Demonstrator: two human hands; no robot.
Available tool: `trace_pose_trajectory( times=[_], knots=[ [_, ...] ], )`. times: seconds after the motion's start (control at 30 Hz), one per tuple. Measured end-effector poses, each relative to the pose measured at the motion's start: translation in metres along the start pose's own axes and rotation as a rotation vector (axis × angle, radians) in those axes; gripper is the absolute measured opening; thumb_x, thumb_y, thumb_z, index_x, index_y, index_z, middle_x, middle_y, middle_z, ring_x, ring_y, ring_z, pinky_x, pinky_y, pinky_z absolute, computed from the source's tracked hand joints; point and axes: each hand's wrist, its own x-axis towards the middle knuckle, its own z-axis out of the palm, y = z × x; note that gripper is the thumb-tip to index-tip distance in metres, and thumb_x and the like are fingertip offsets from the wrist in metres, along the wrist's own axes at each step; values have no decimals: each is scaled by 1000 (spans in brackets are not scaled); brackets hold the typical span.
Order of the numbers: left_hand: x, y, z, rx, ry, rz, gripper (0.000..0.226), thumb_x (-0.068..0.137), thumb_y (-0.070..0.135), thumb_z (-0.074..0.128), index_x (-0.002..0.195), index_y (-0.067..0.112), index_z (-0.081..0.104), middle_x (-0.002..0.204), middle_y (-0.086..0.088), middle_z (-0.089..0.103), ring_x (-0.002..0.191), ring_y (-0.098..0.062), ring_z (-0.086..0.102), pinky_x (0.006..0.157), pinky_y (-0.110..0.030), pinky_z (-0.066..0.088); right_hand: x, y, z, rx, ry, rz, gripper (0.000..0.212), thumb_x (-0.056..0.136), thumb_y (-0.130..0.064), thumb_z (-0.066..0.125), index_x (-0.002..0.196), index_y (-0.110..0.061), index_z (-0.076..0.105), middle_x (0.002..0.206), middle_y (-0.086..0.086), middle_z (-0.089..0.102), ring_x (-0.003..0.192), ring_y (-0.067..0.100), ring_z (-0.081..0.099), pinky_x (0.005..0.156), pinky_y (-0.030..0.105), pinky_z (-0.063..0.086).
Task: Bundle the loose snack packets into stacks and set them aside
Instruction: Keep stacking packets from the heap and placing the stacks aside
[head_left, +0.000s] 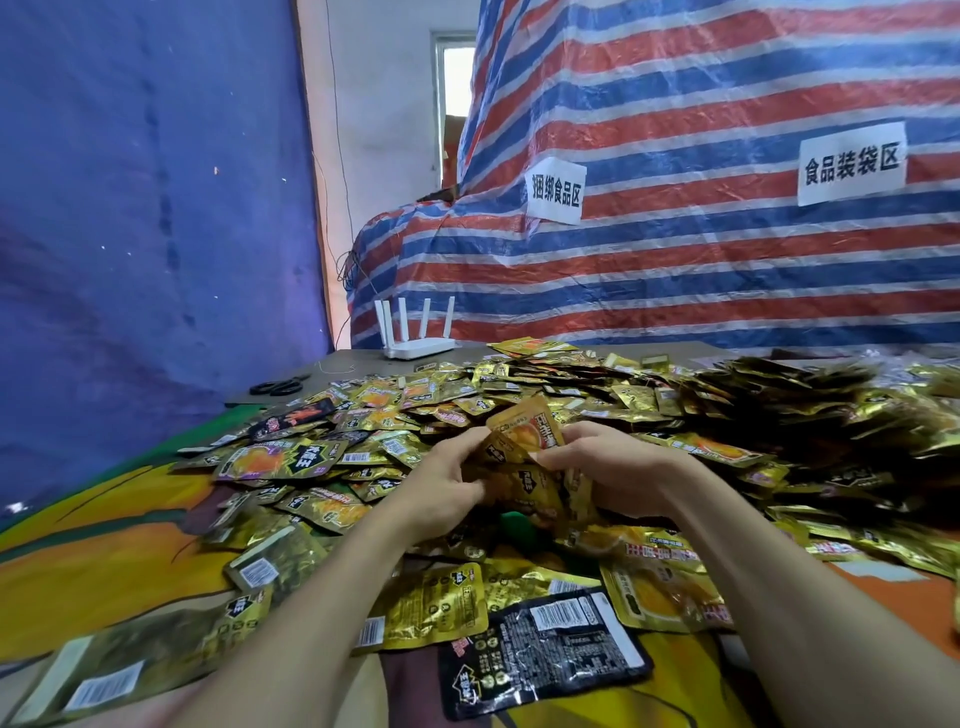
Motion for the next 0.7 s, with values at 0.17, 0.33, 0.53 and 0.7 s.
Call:
trace_pose_trajectory(
  times=[0.17,0.33,0.53,0.7],
  knots=[
    [0,9,1,-32,-13,40,44,95,-4,60,132,19,59,125,8,64,112,1,61,90,-18,52,-2,-6,-10,-127,-6,46,28,91,8,51,118,-1,55,108,23,73,99,38,72,93,56,57],
    [2,9,2,-70,201,-9,45,95,-10,55,127,21,58,114,1,66,107,-6,64,75,-16,56,1,-6,-3,-234,115,-84,31,98,3,42,113,-18,58,110,16,71,103,30,70,87,52,58],
    [3,9,8,48,350,26,36,100,12,59,133,25,54,114,12,65,103,4,60,78,-13,54,6,-3,1,58,253,-261,33,97,7,47,110,-21,58,103,11,74,92,26,73,68,36,59],
    [4,10,9,82,478,-61,13,101,25,57,111,33,57,106,11,64,95,-11,64,64,-21,53,10,3,0,226,248,-183,26,101,2,45,110,-18,58,90,10,76,79,25,74,75,46,61]
  ],
)
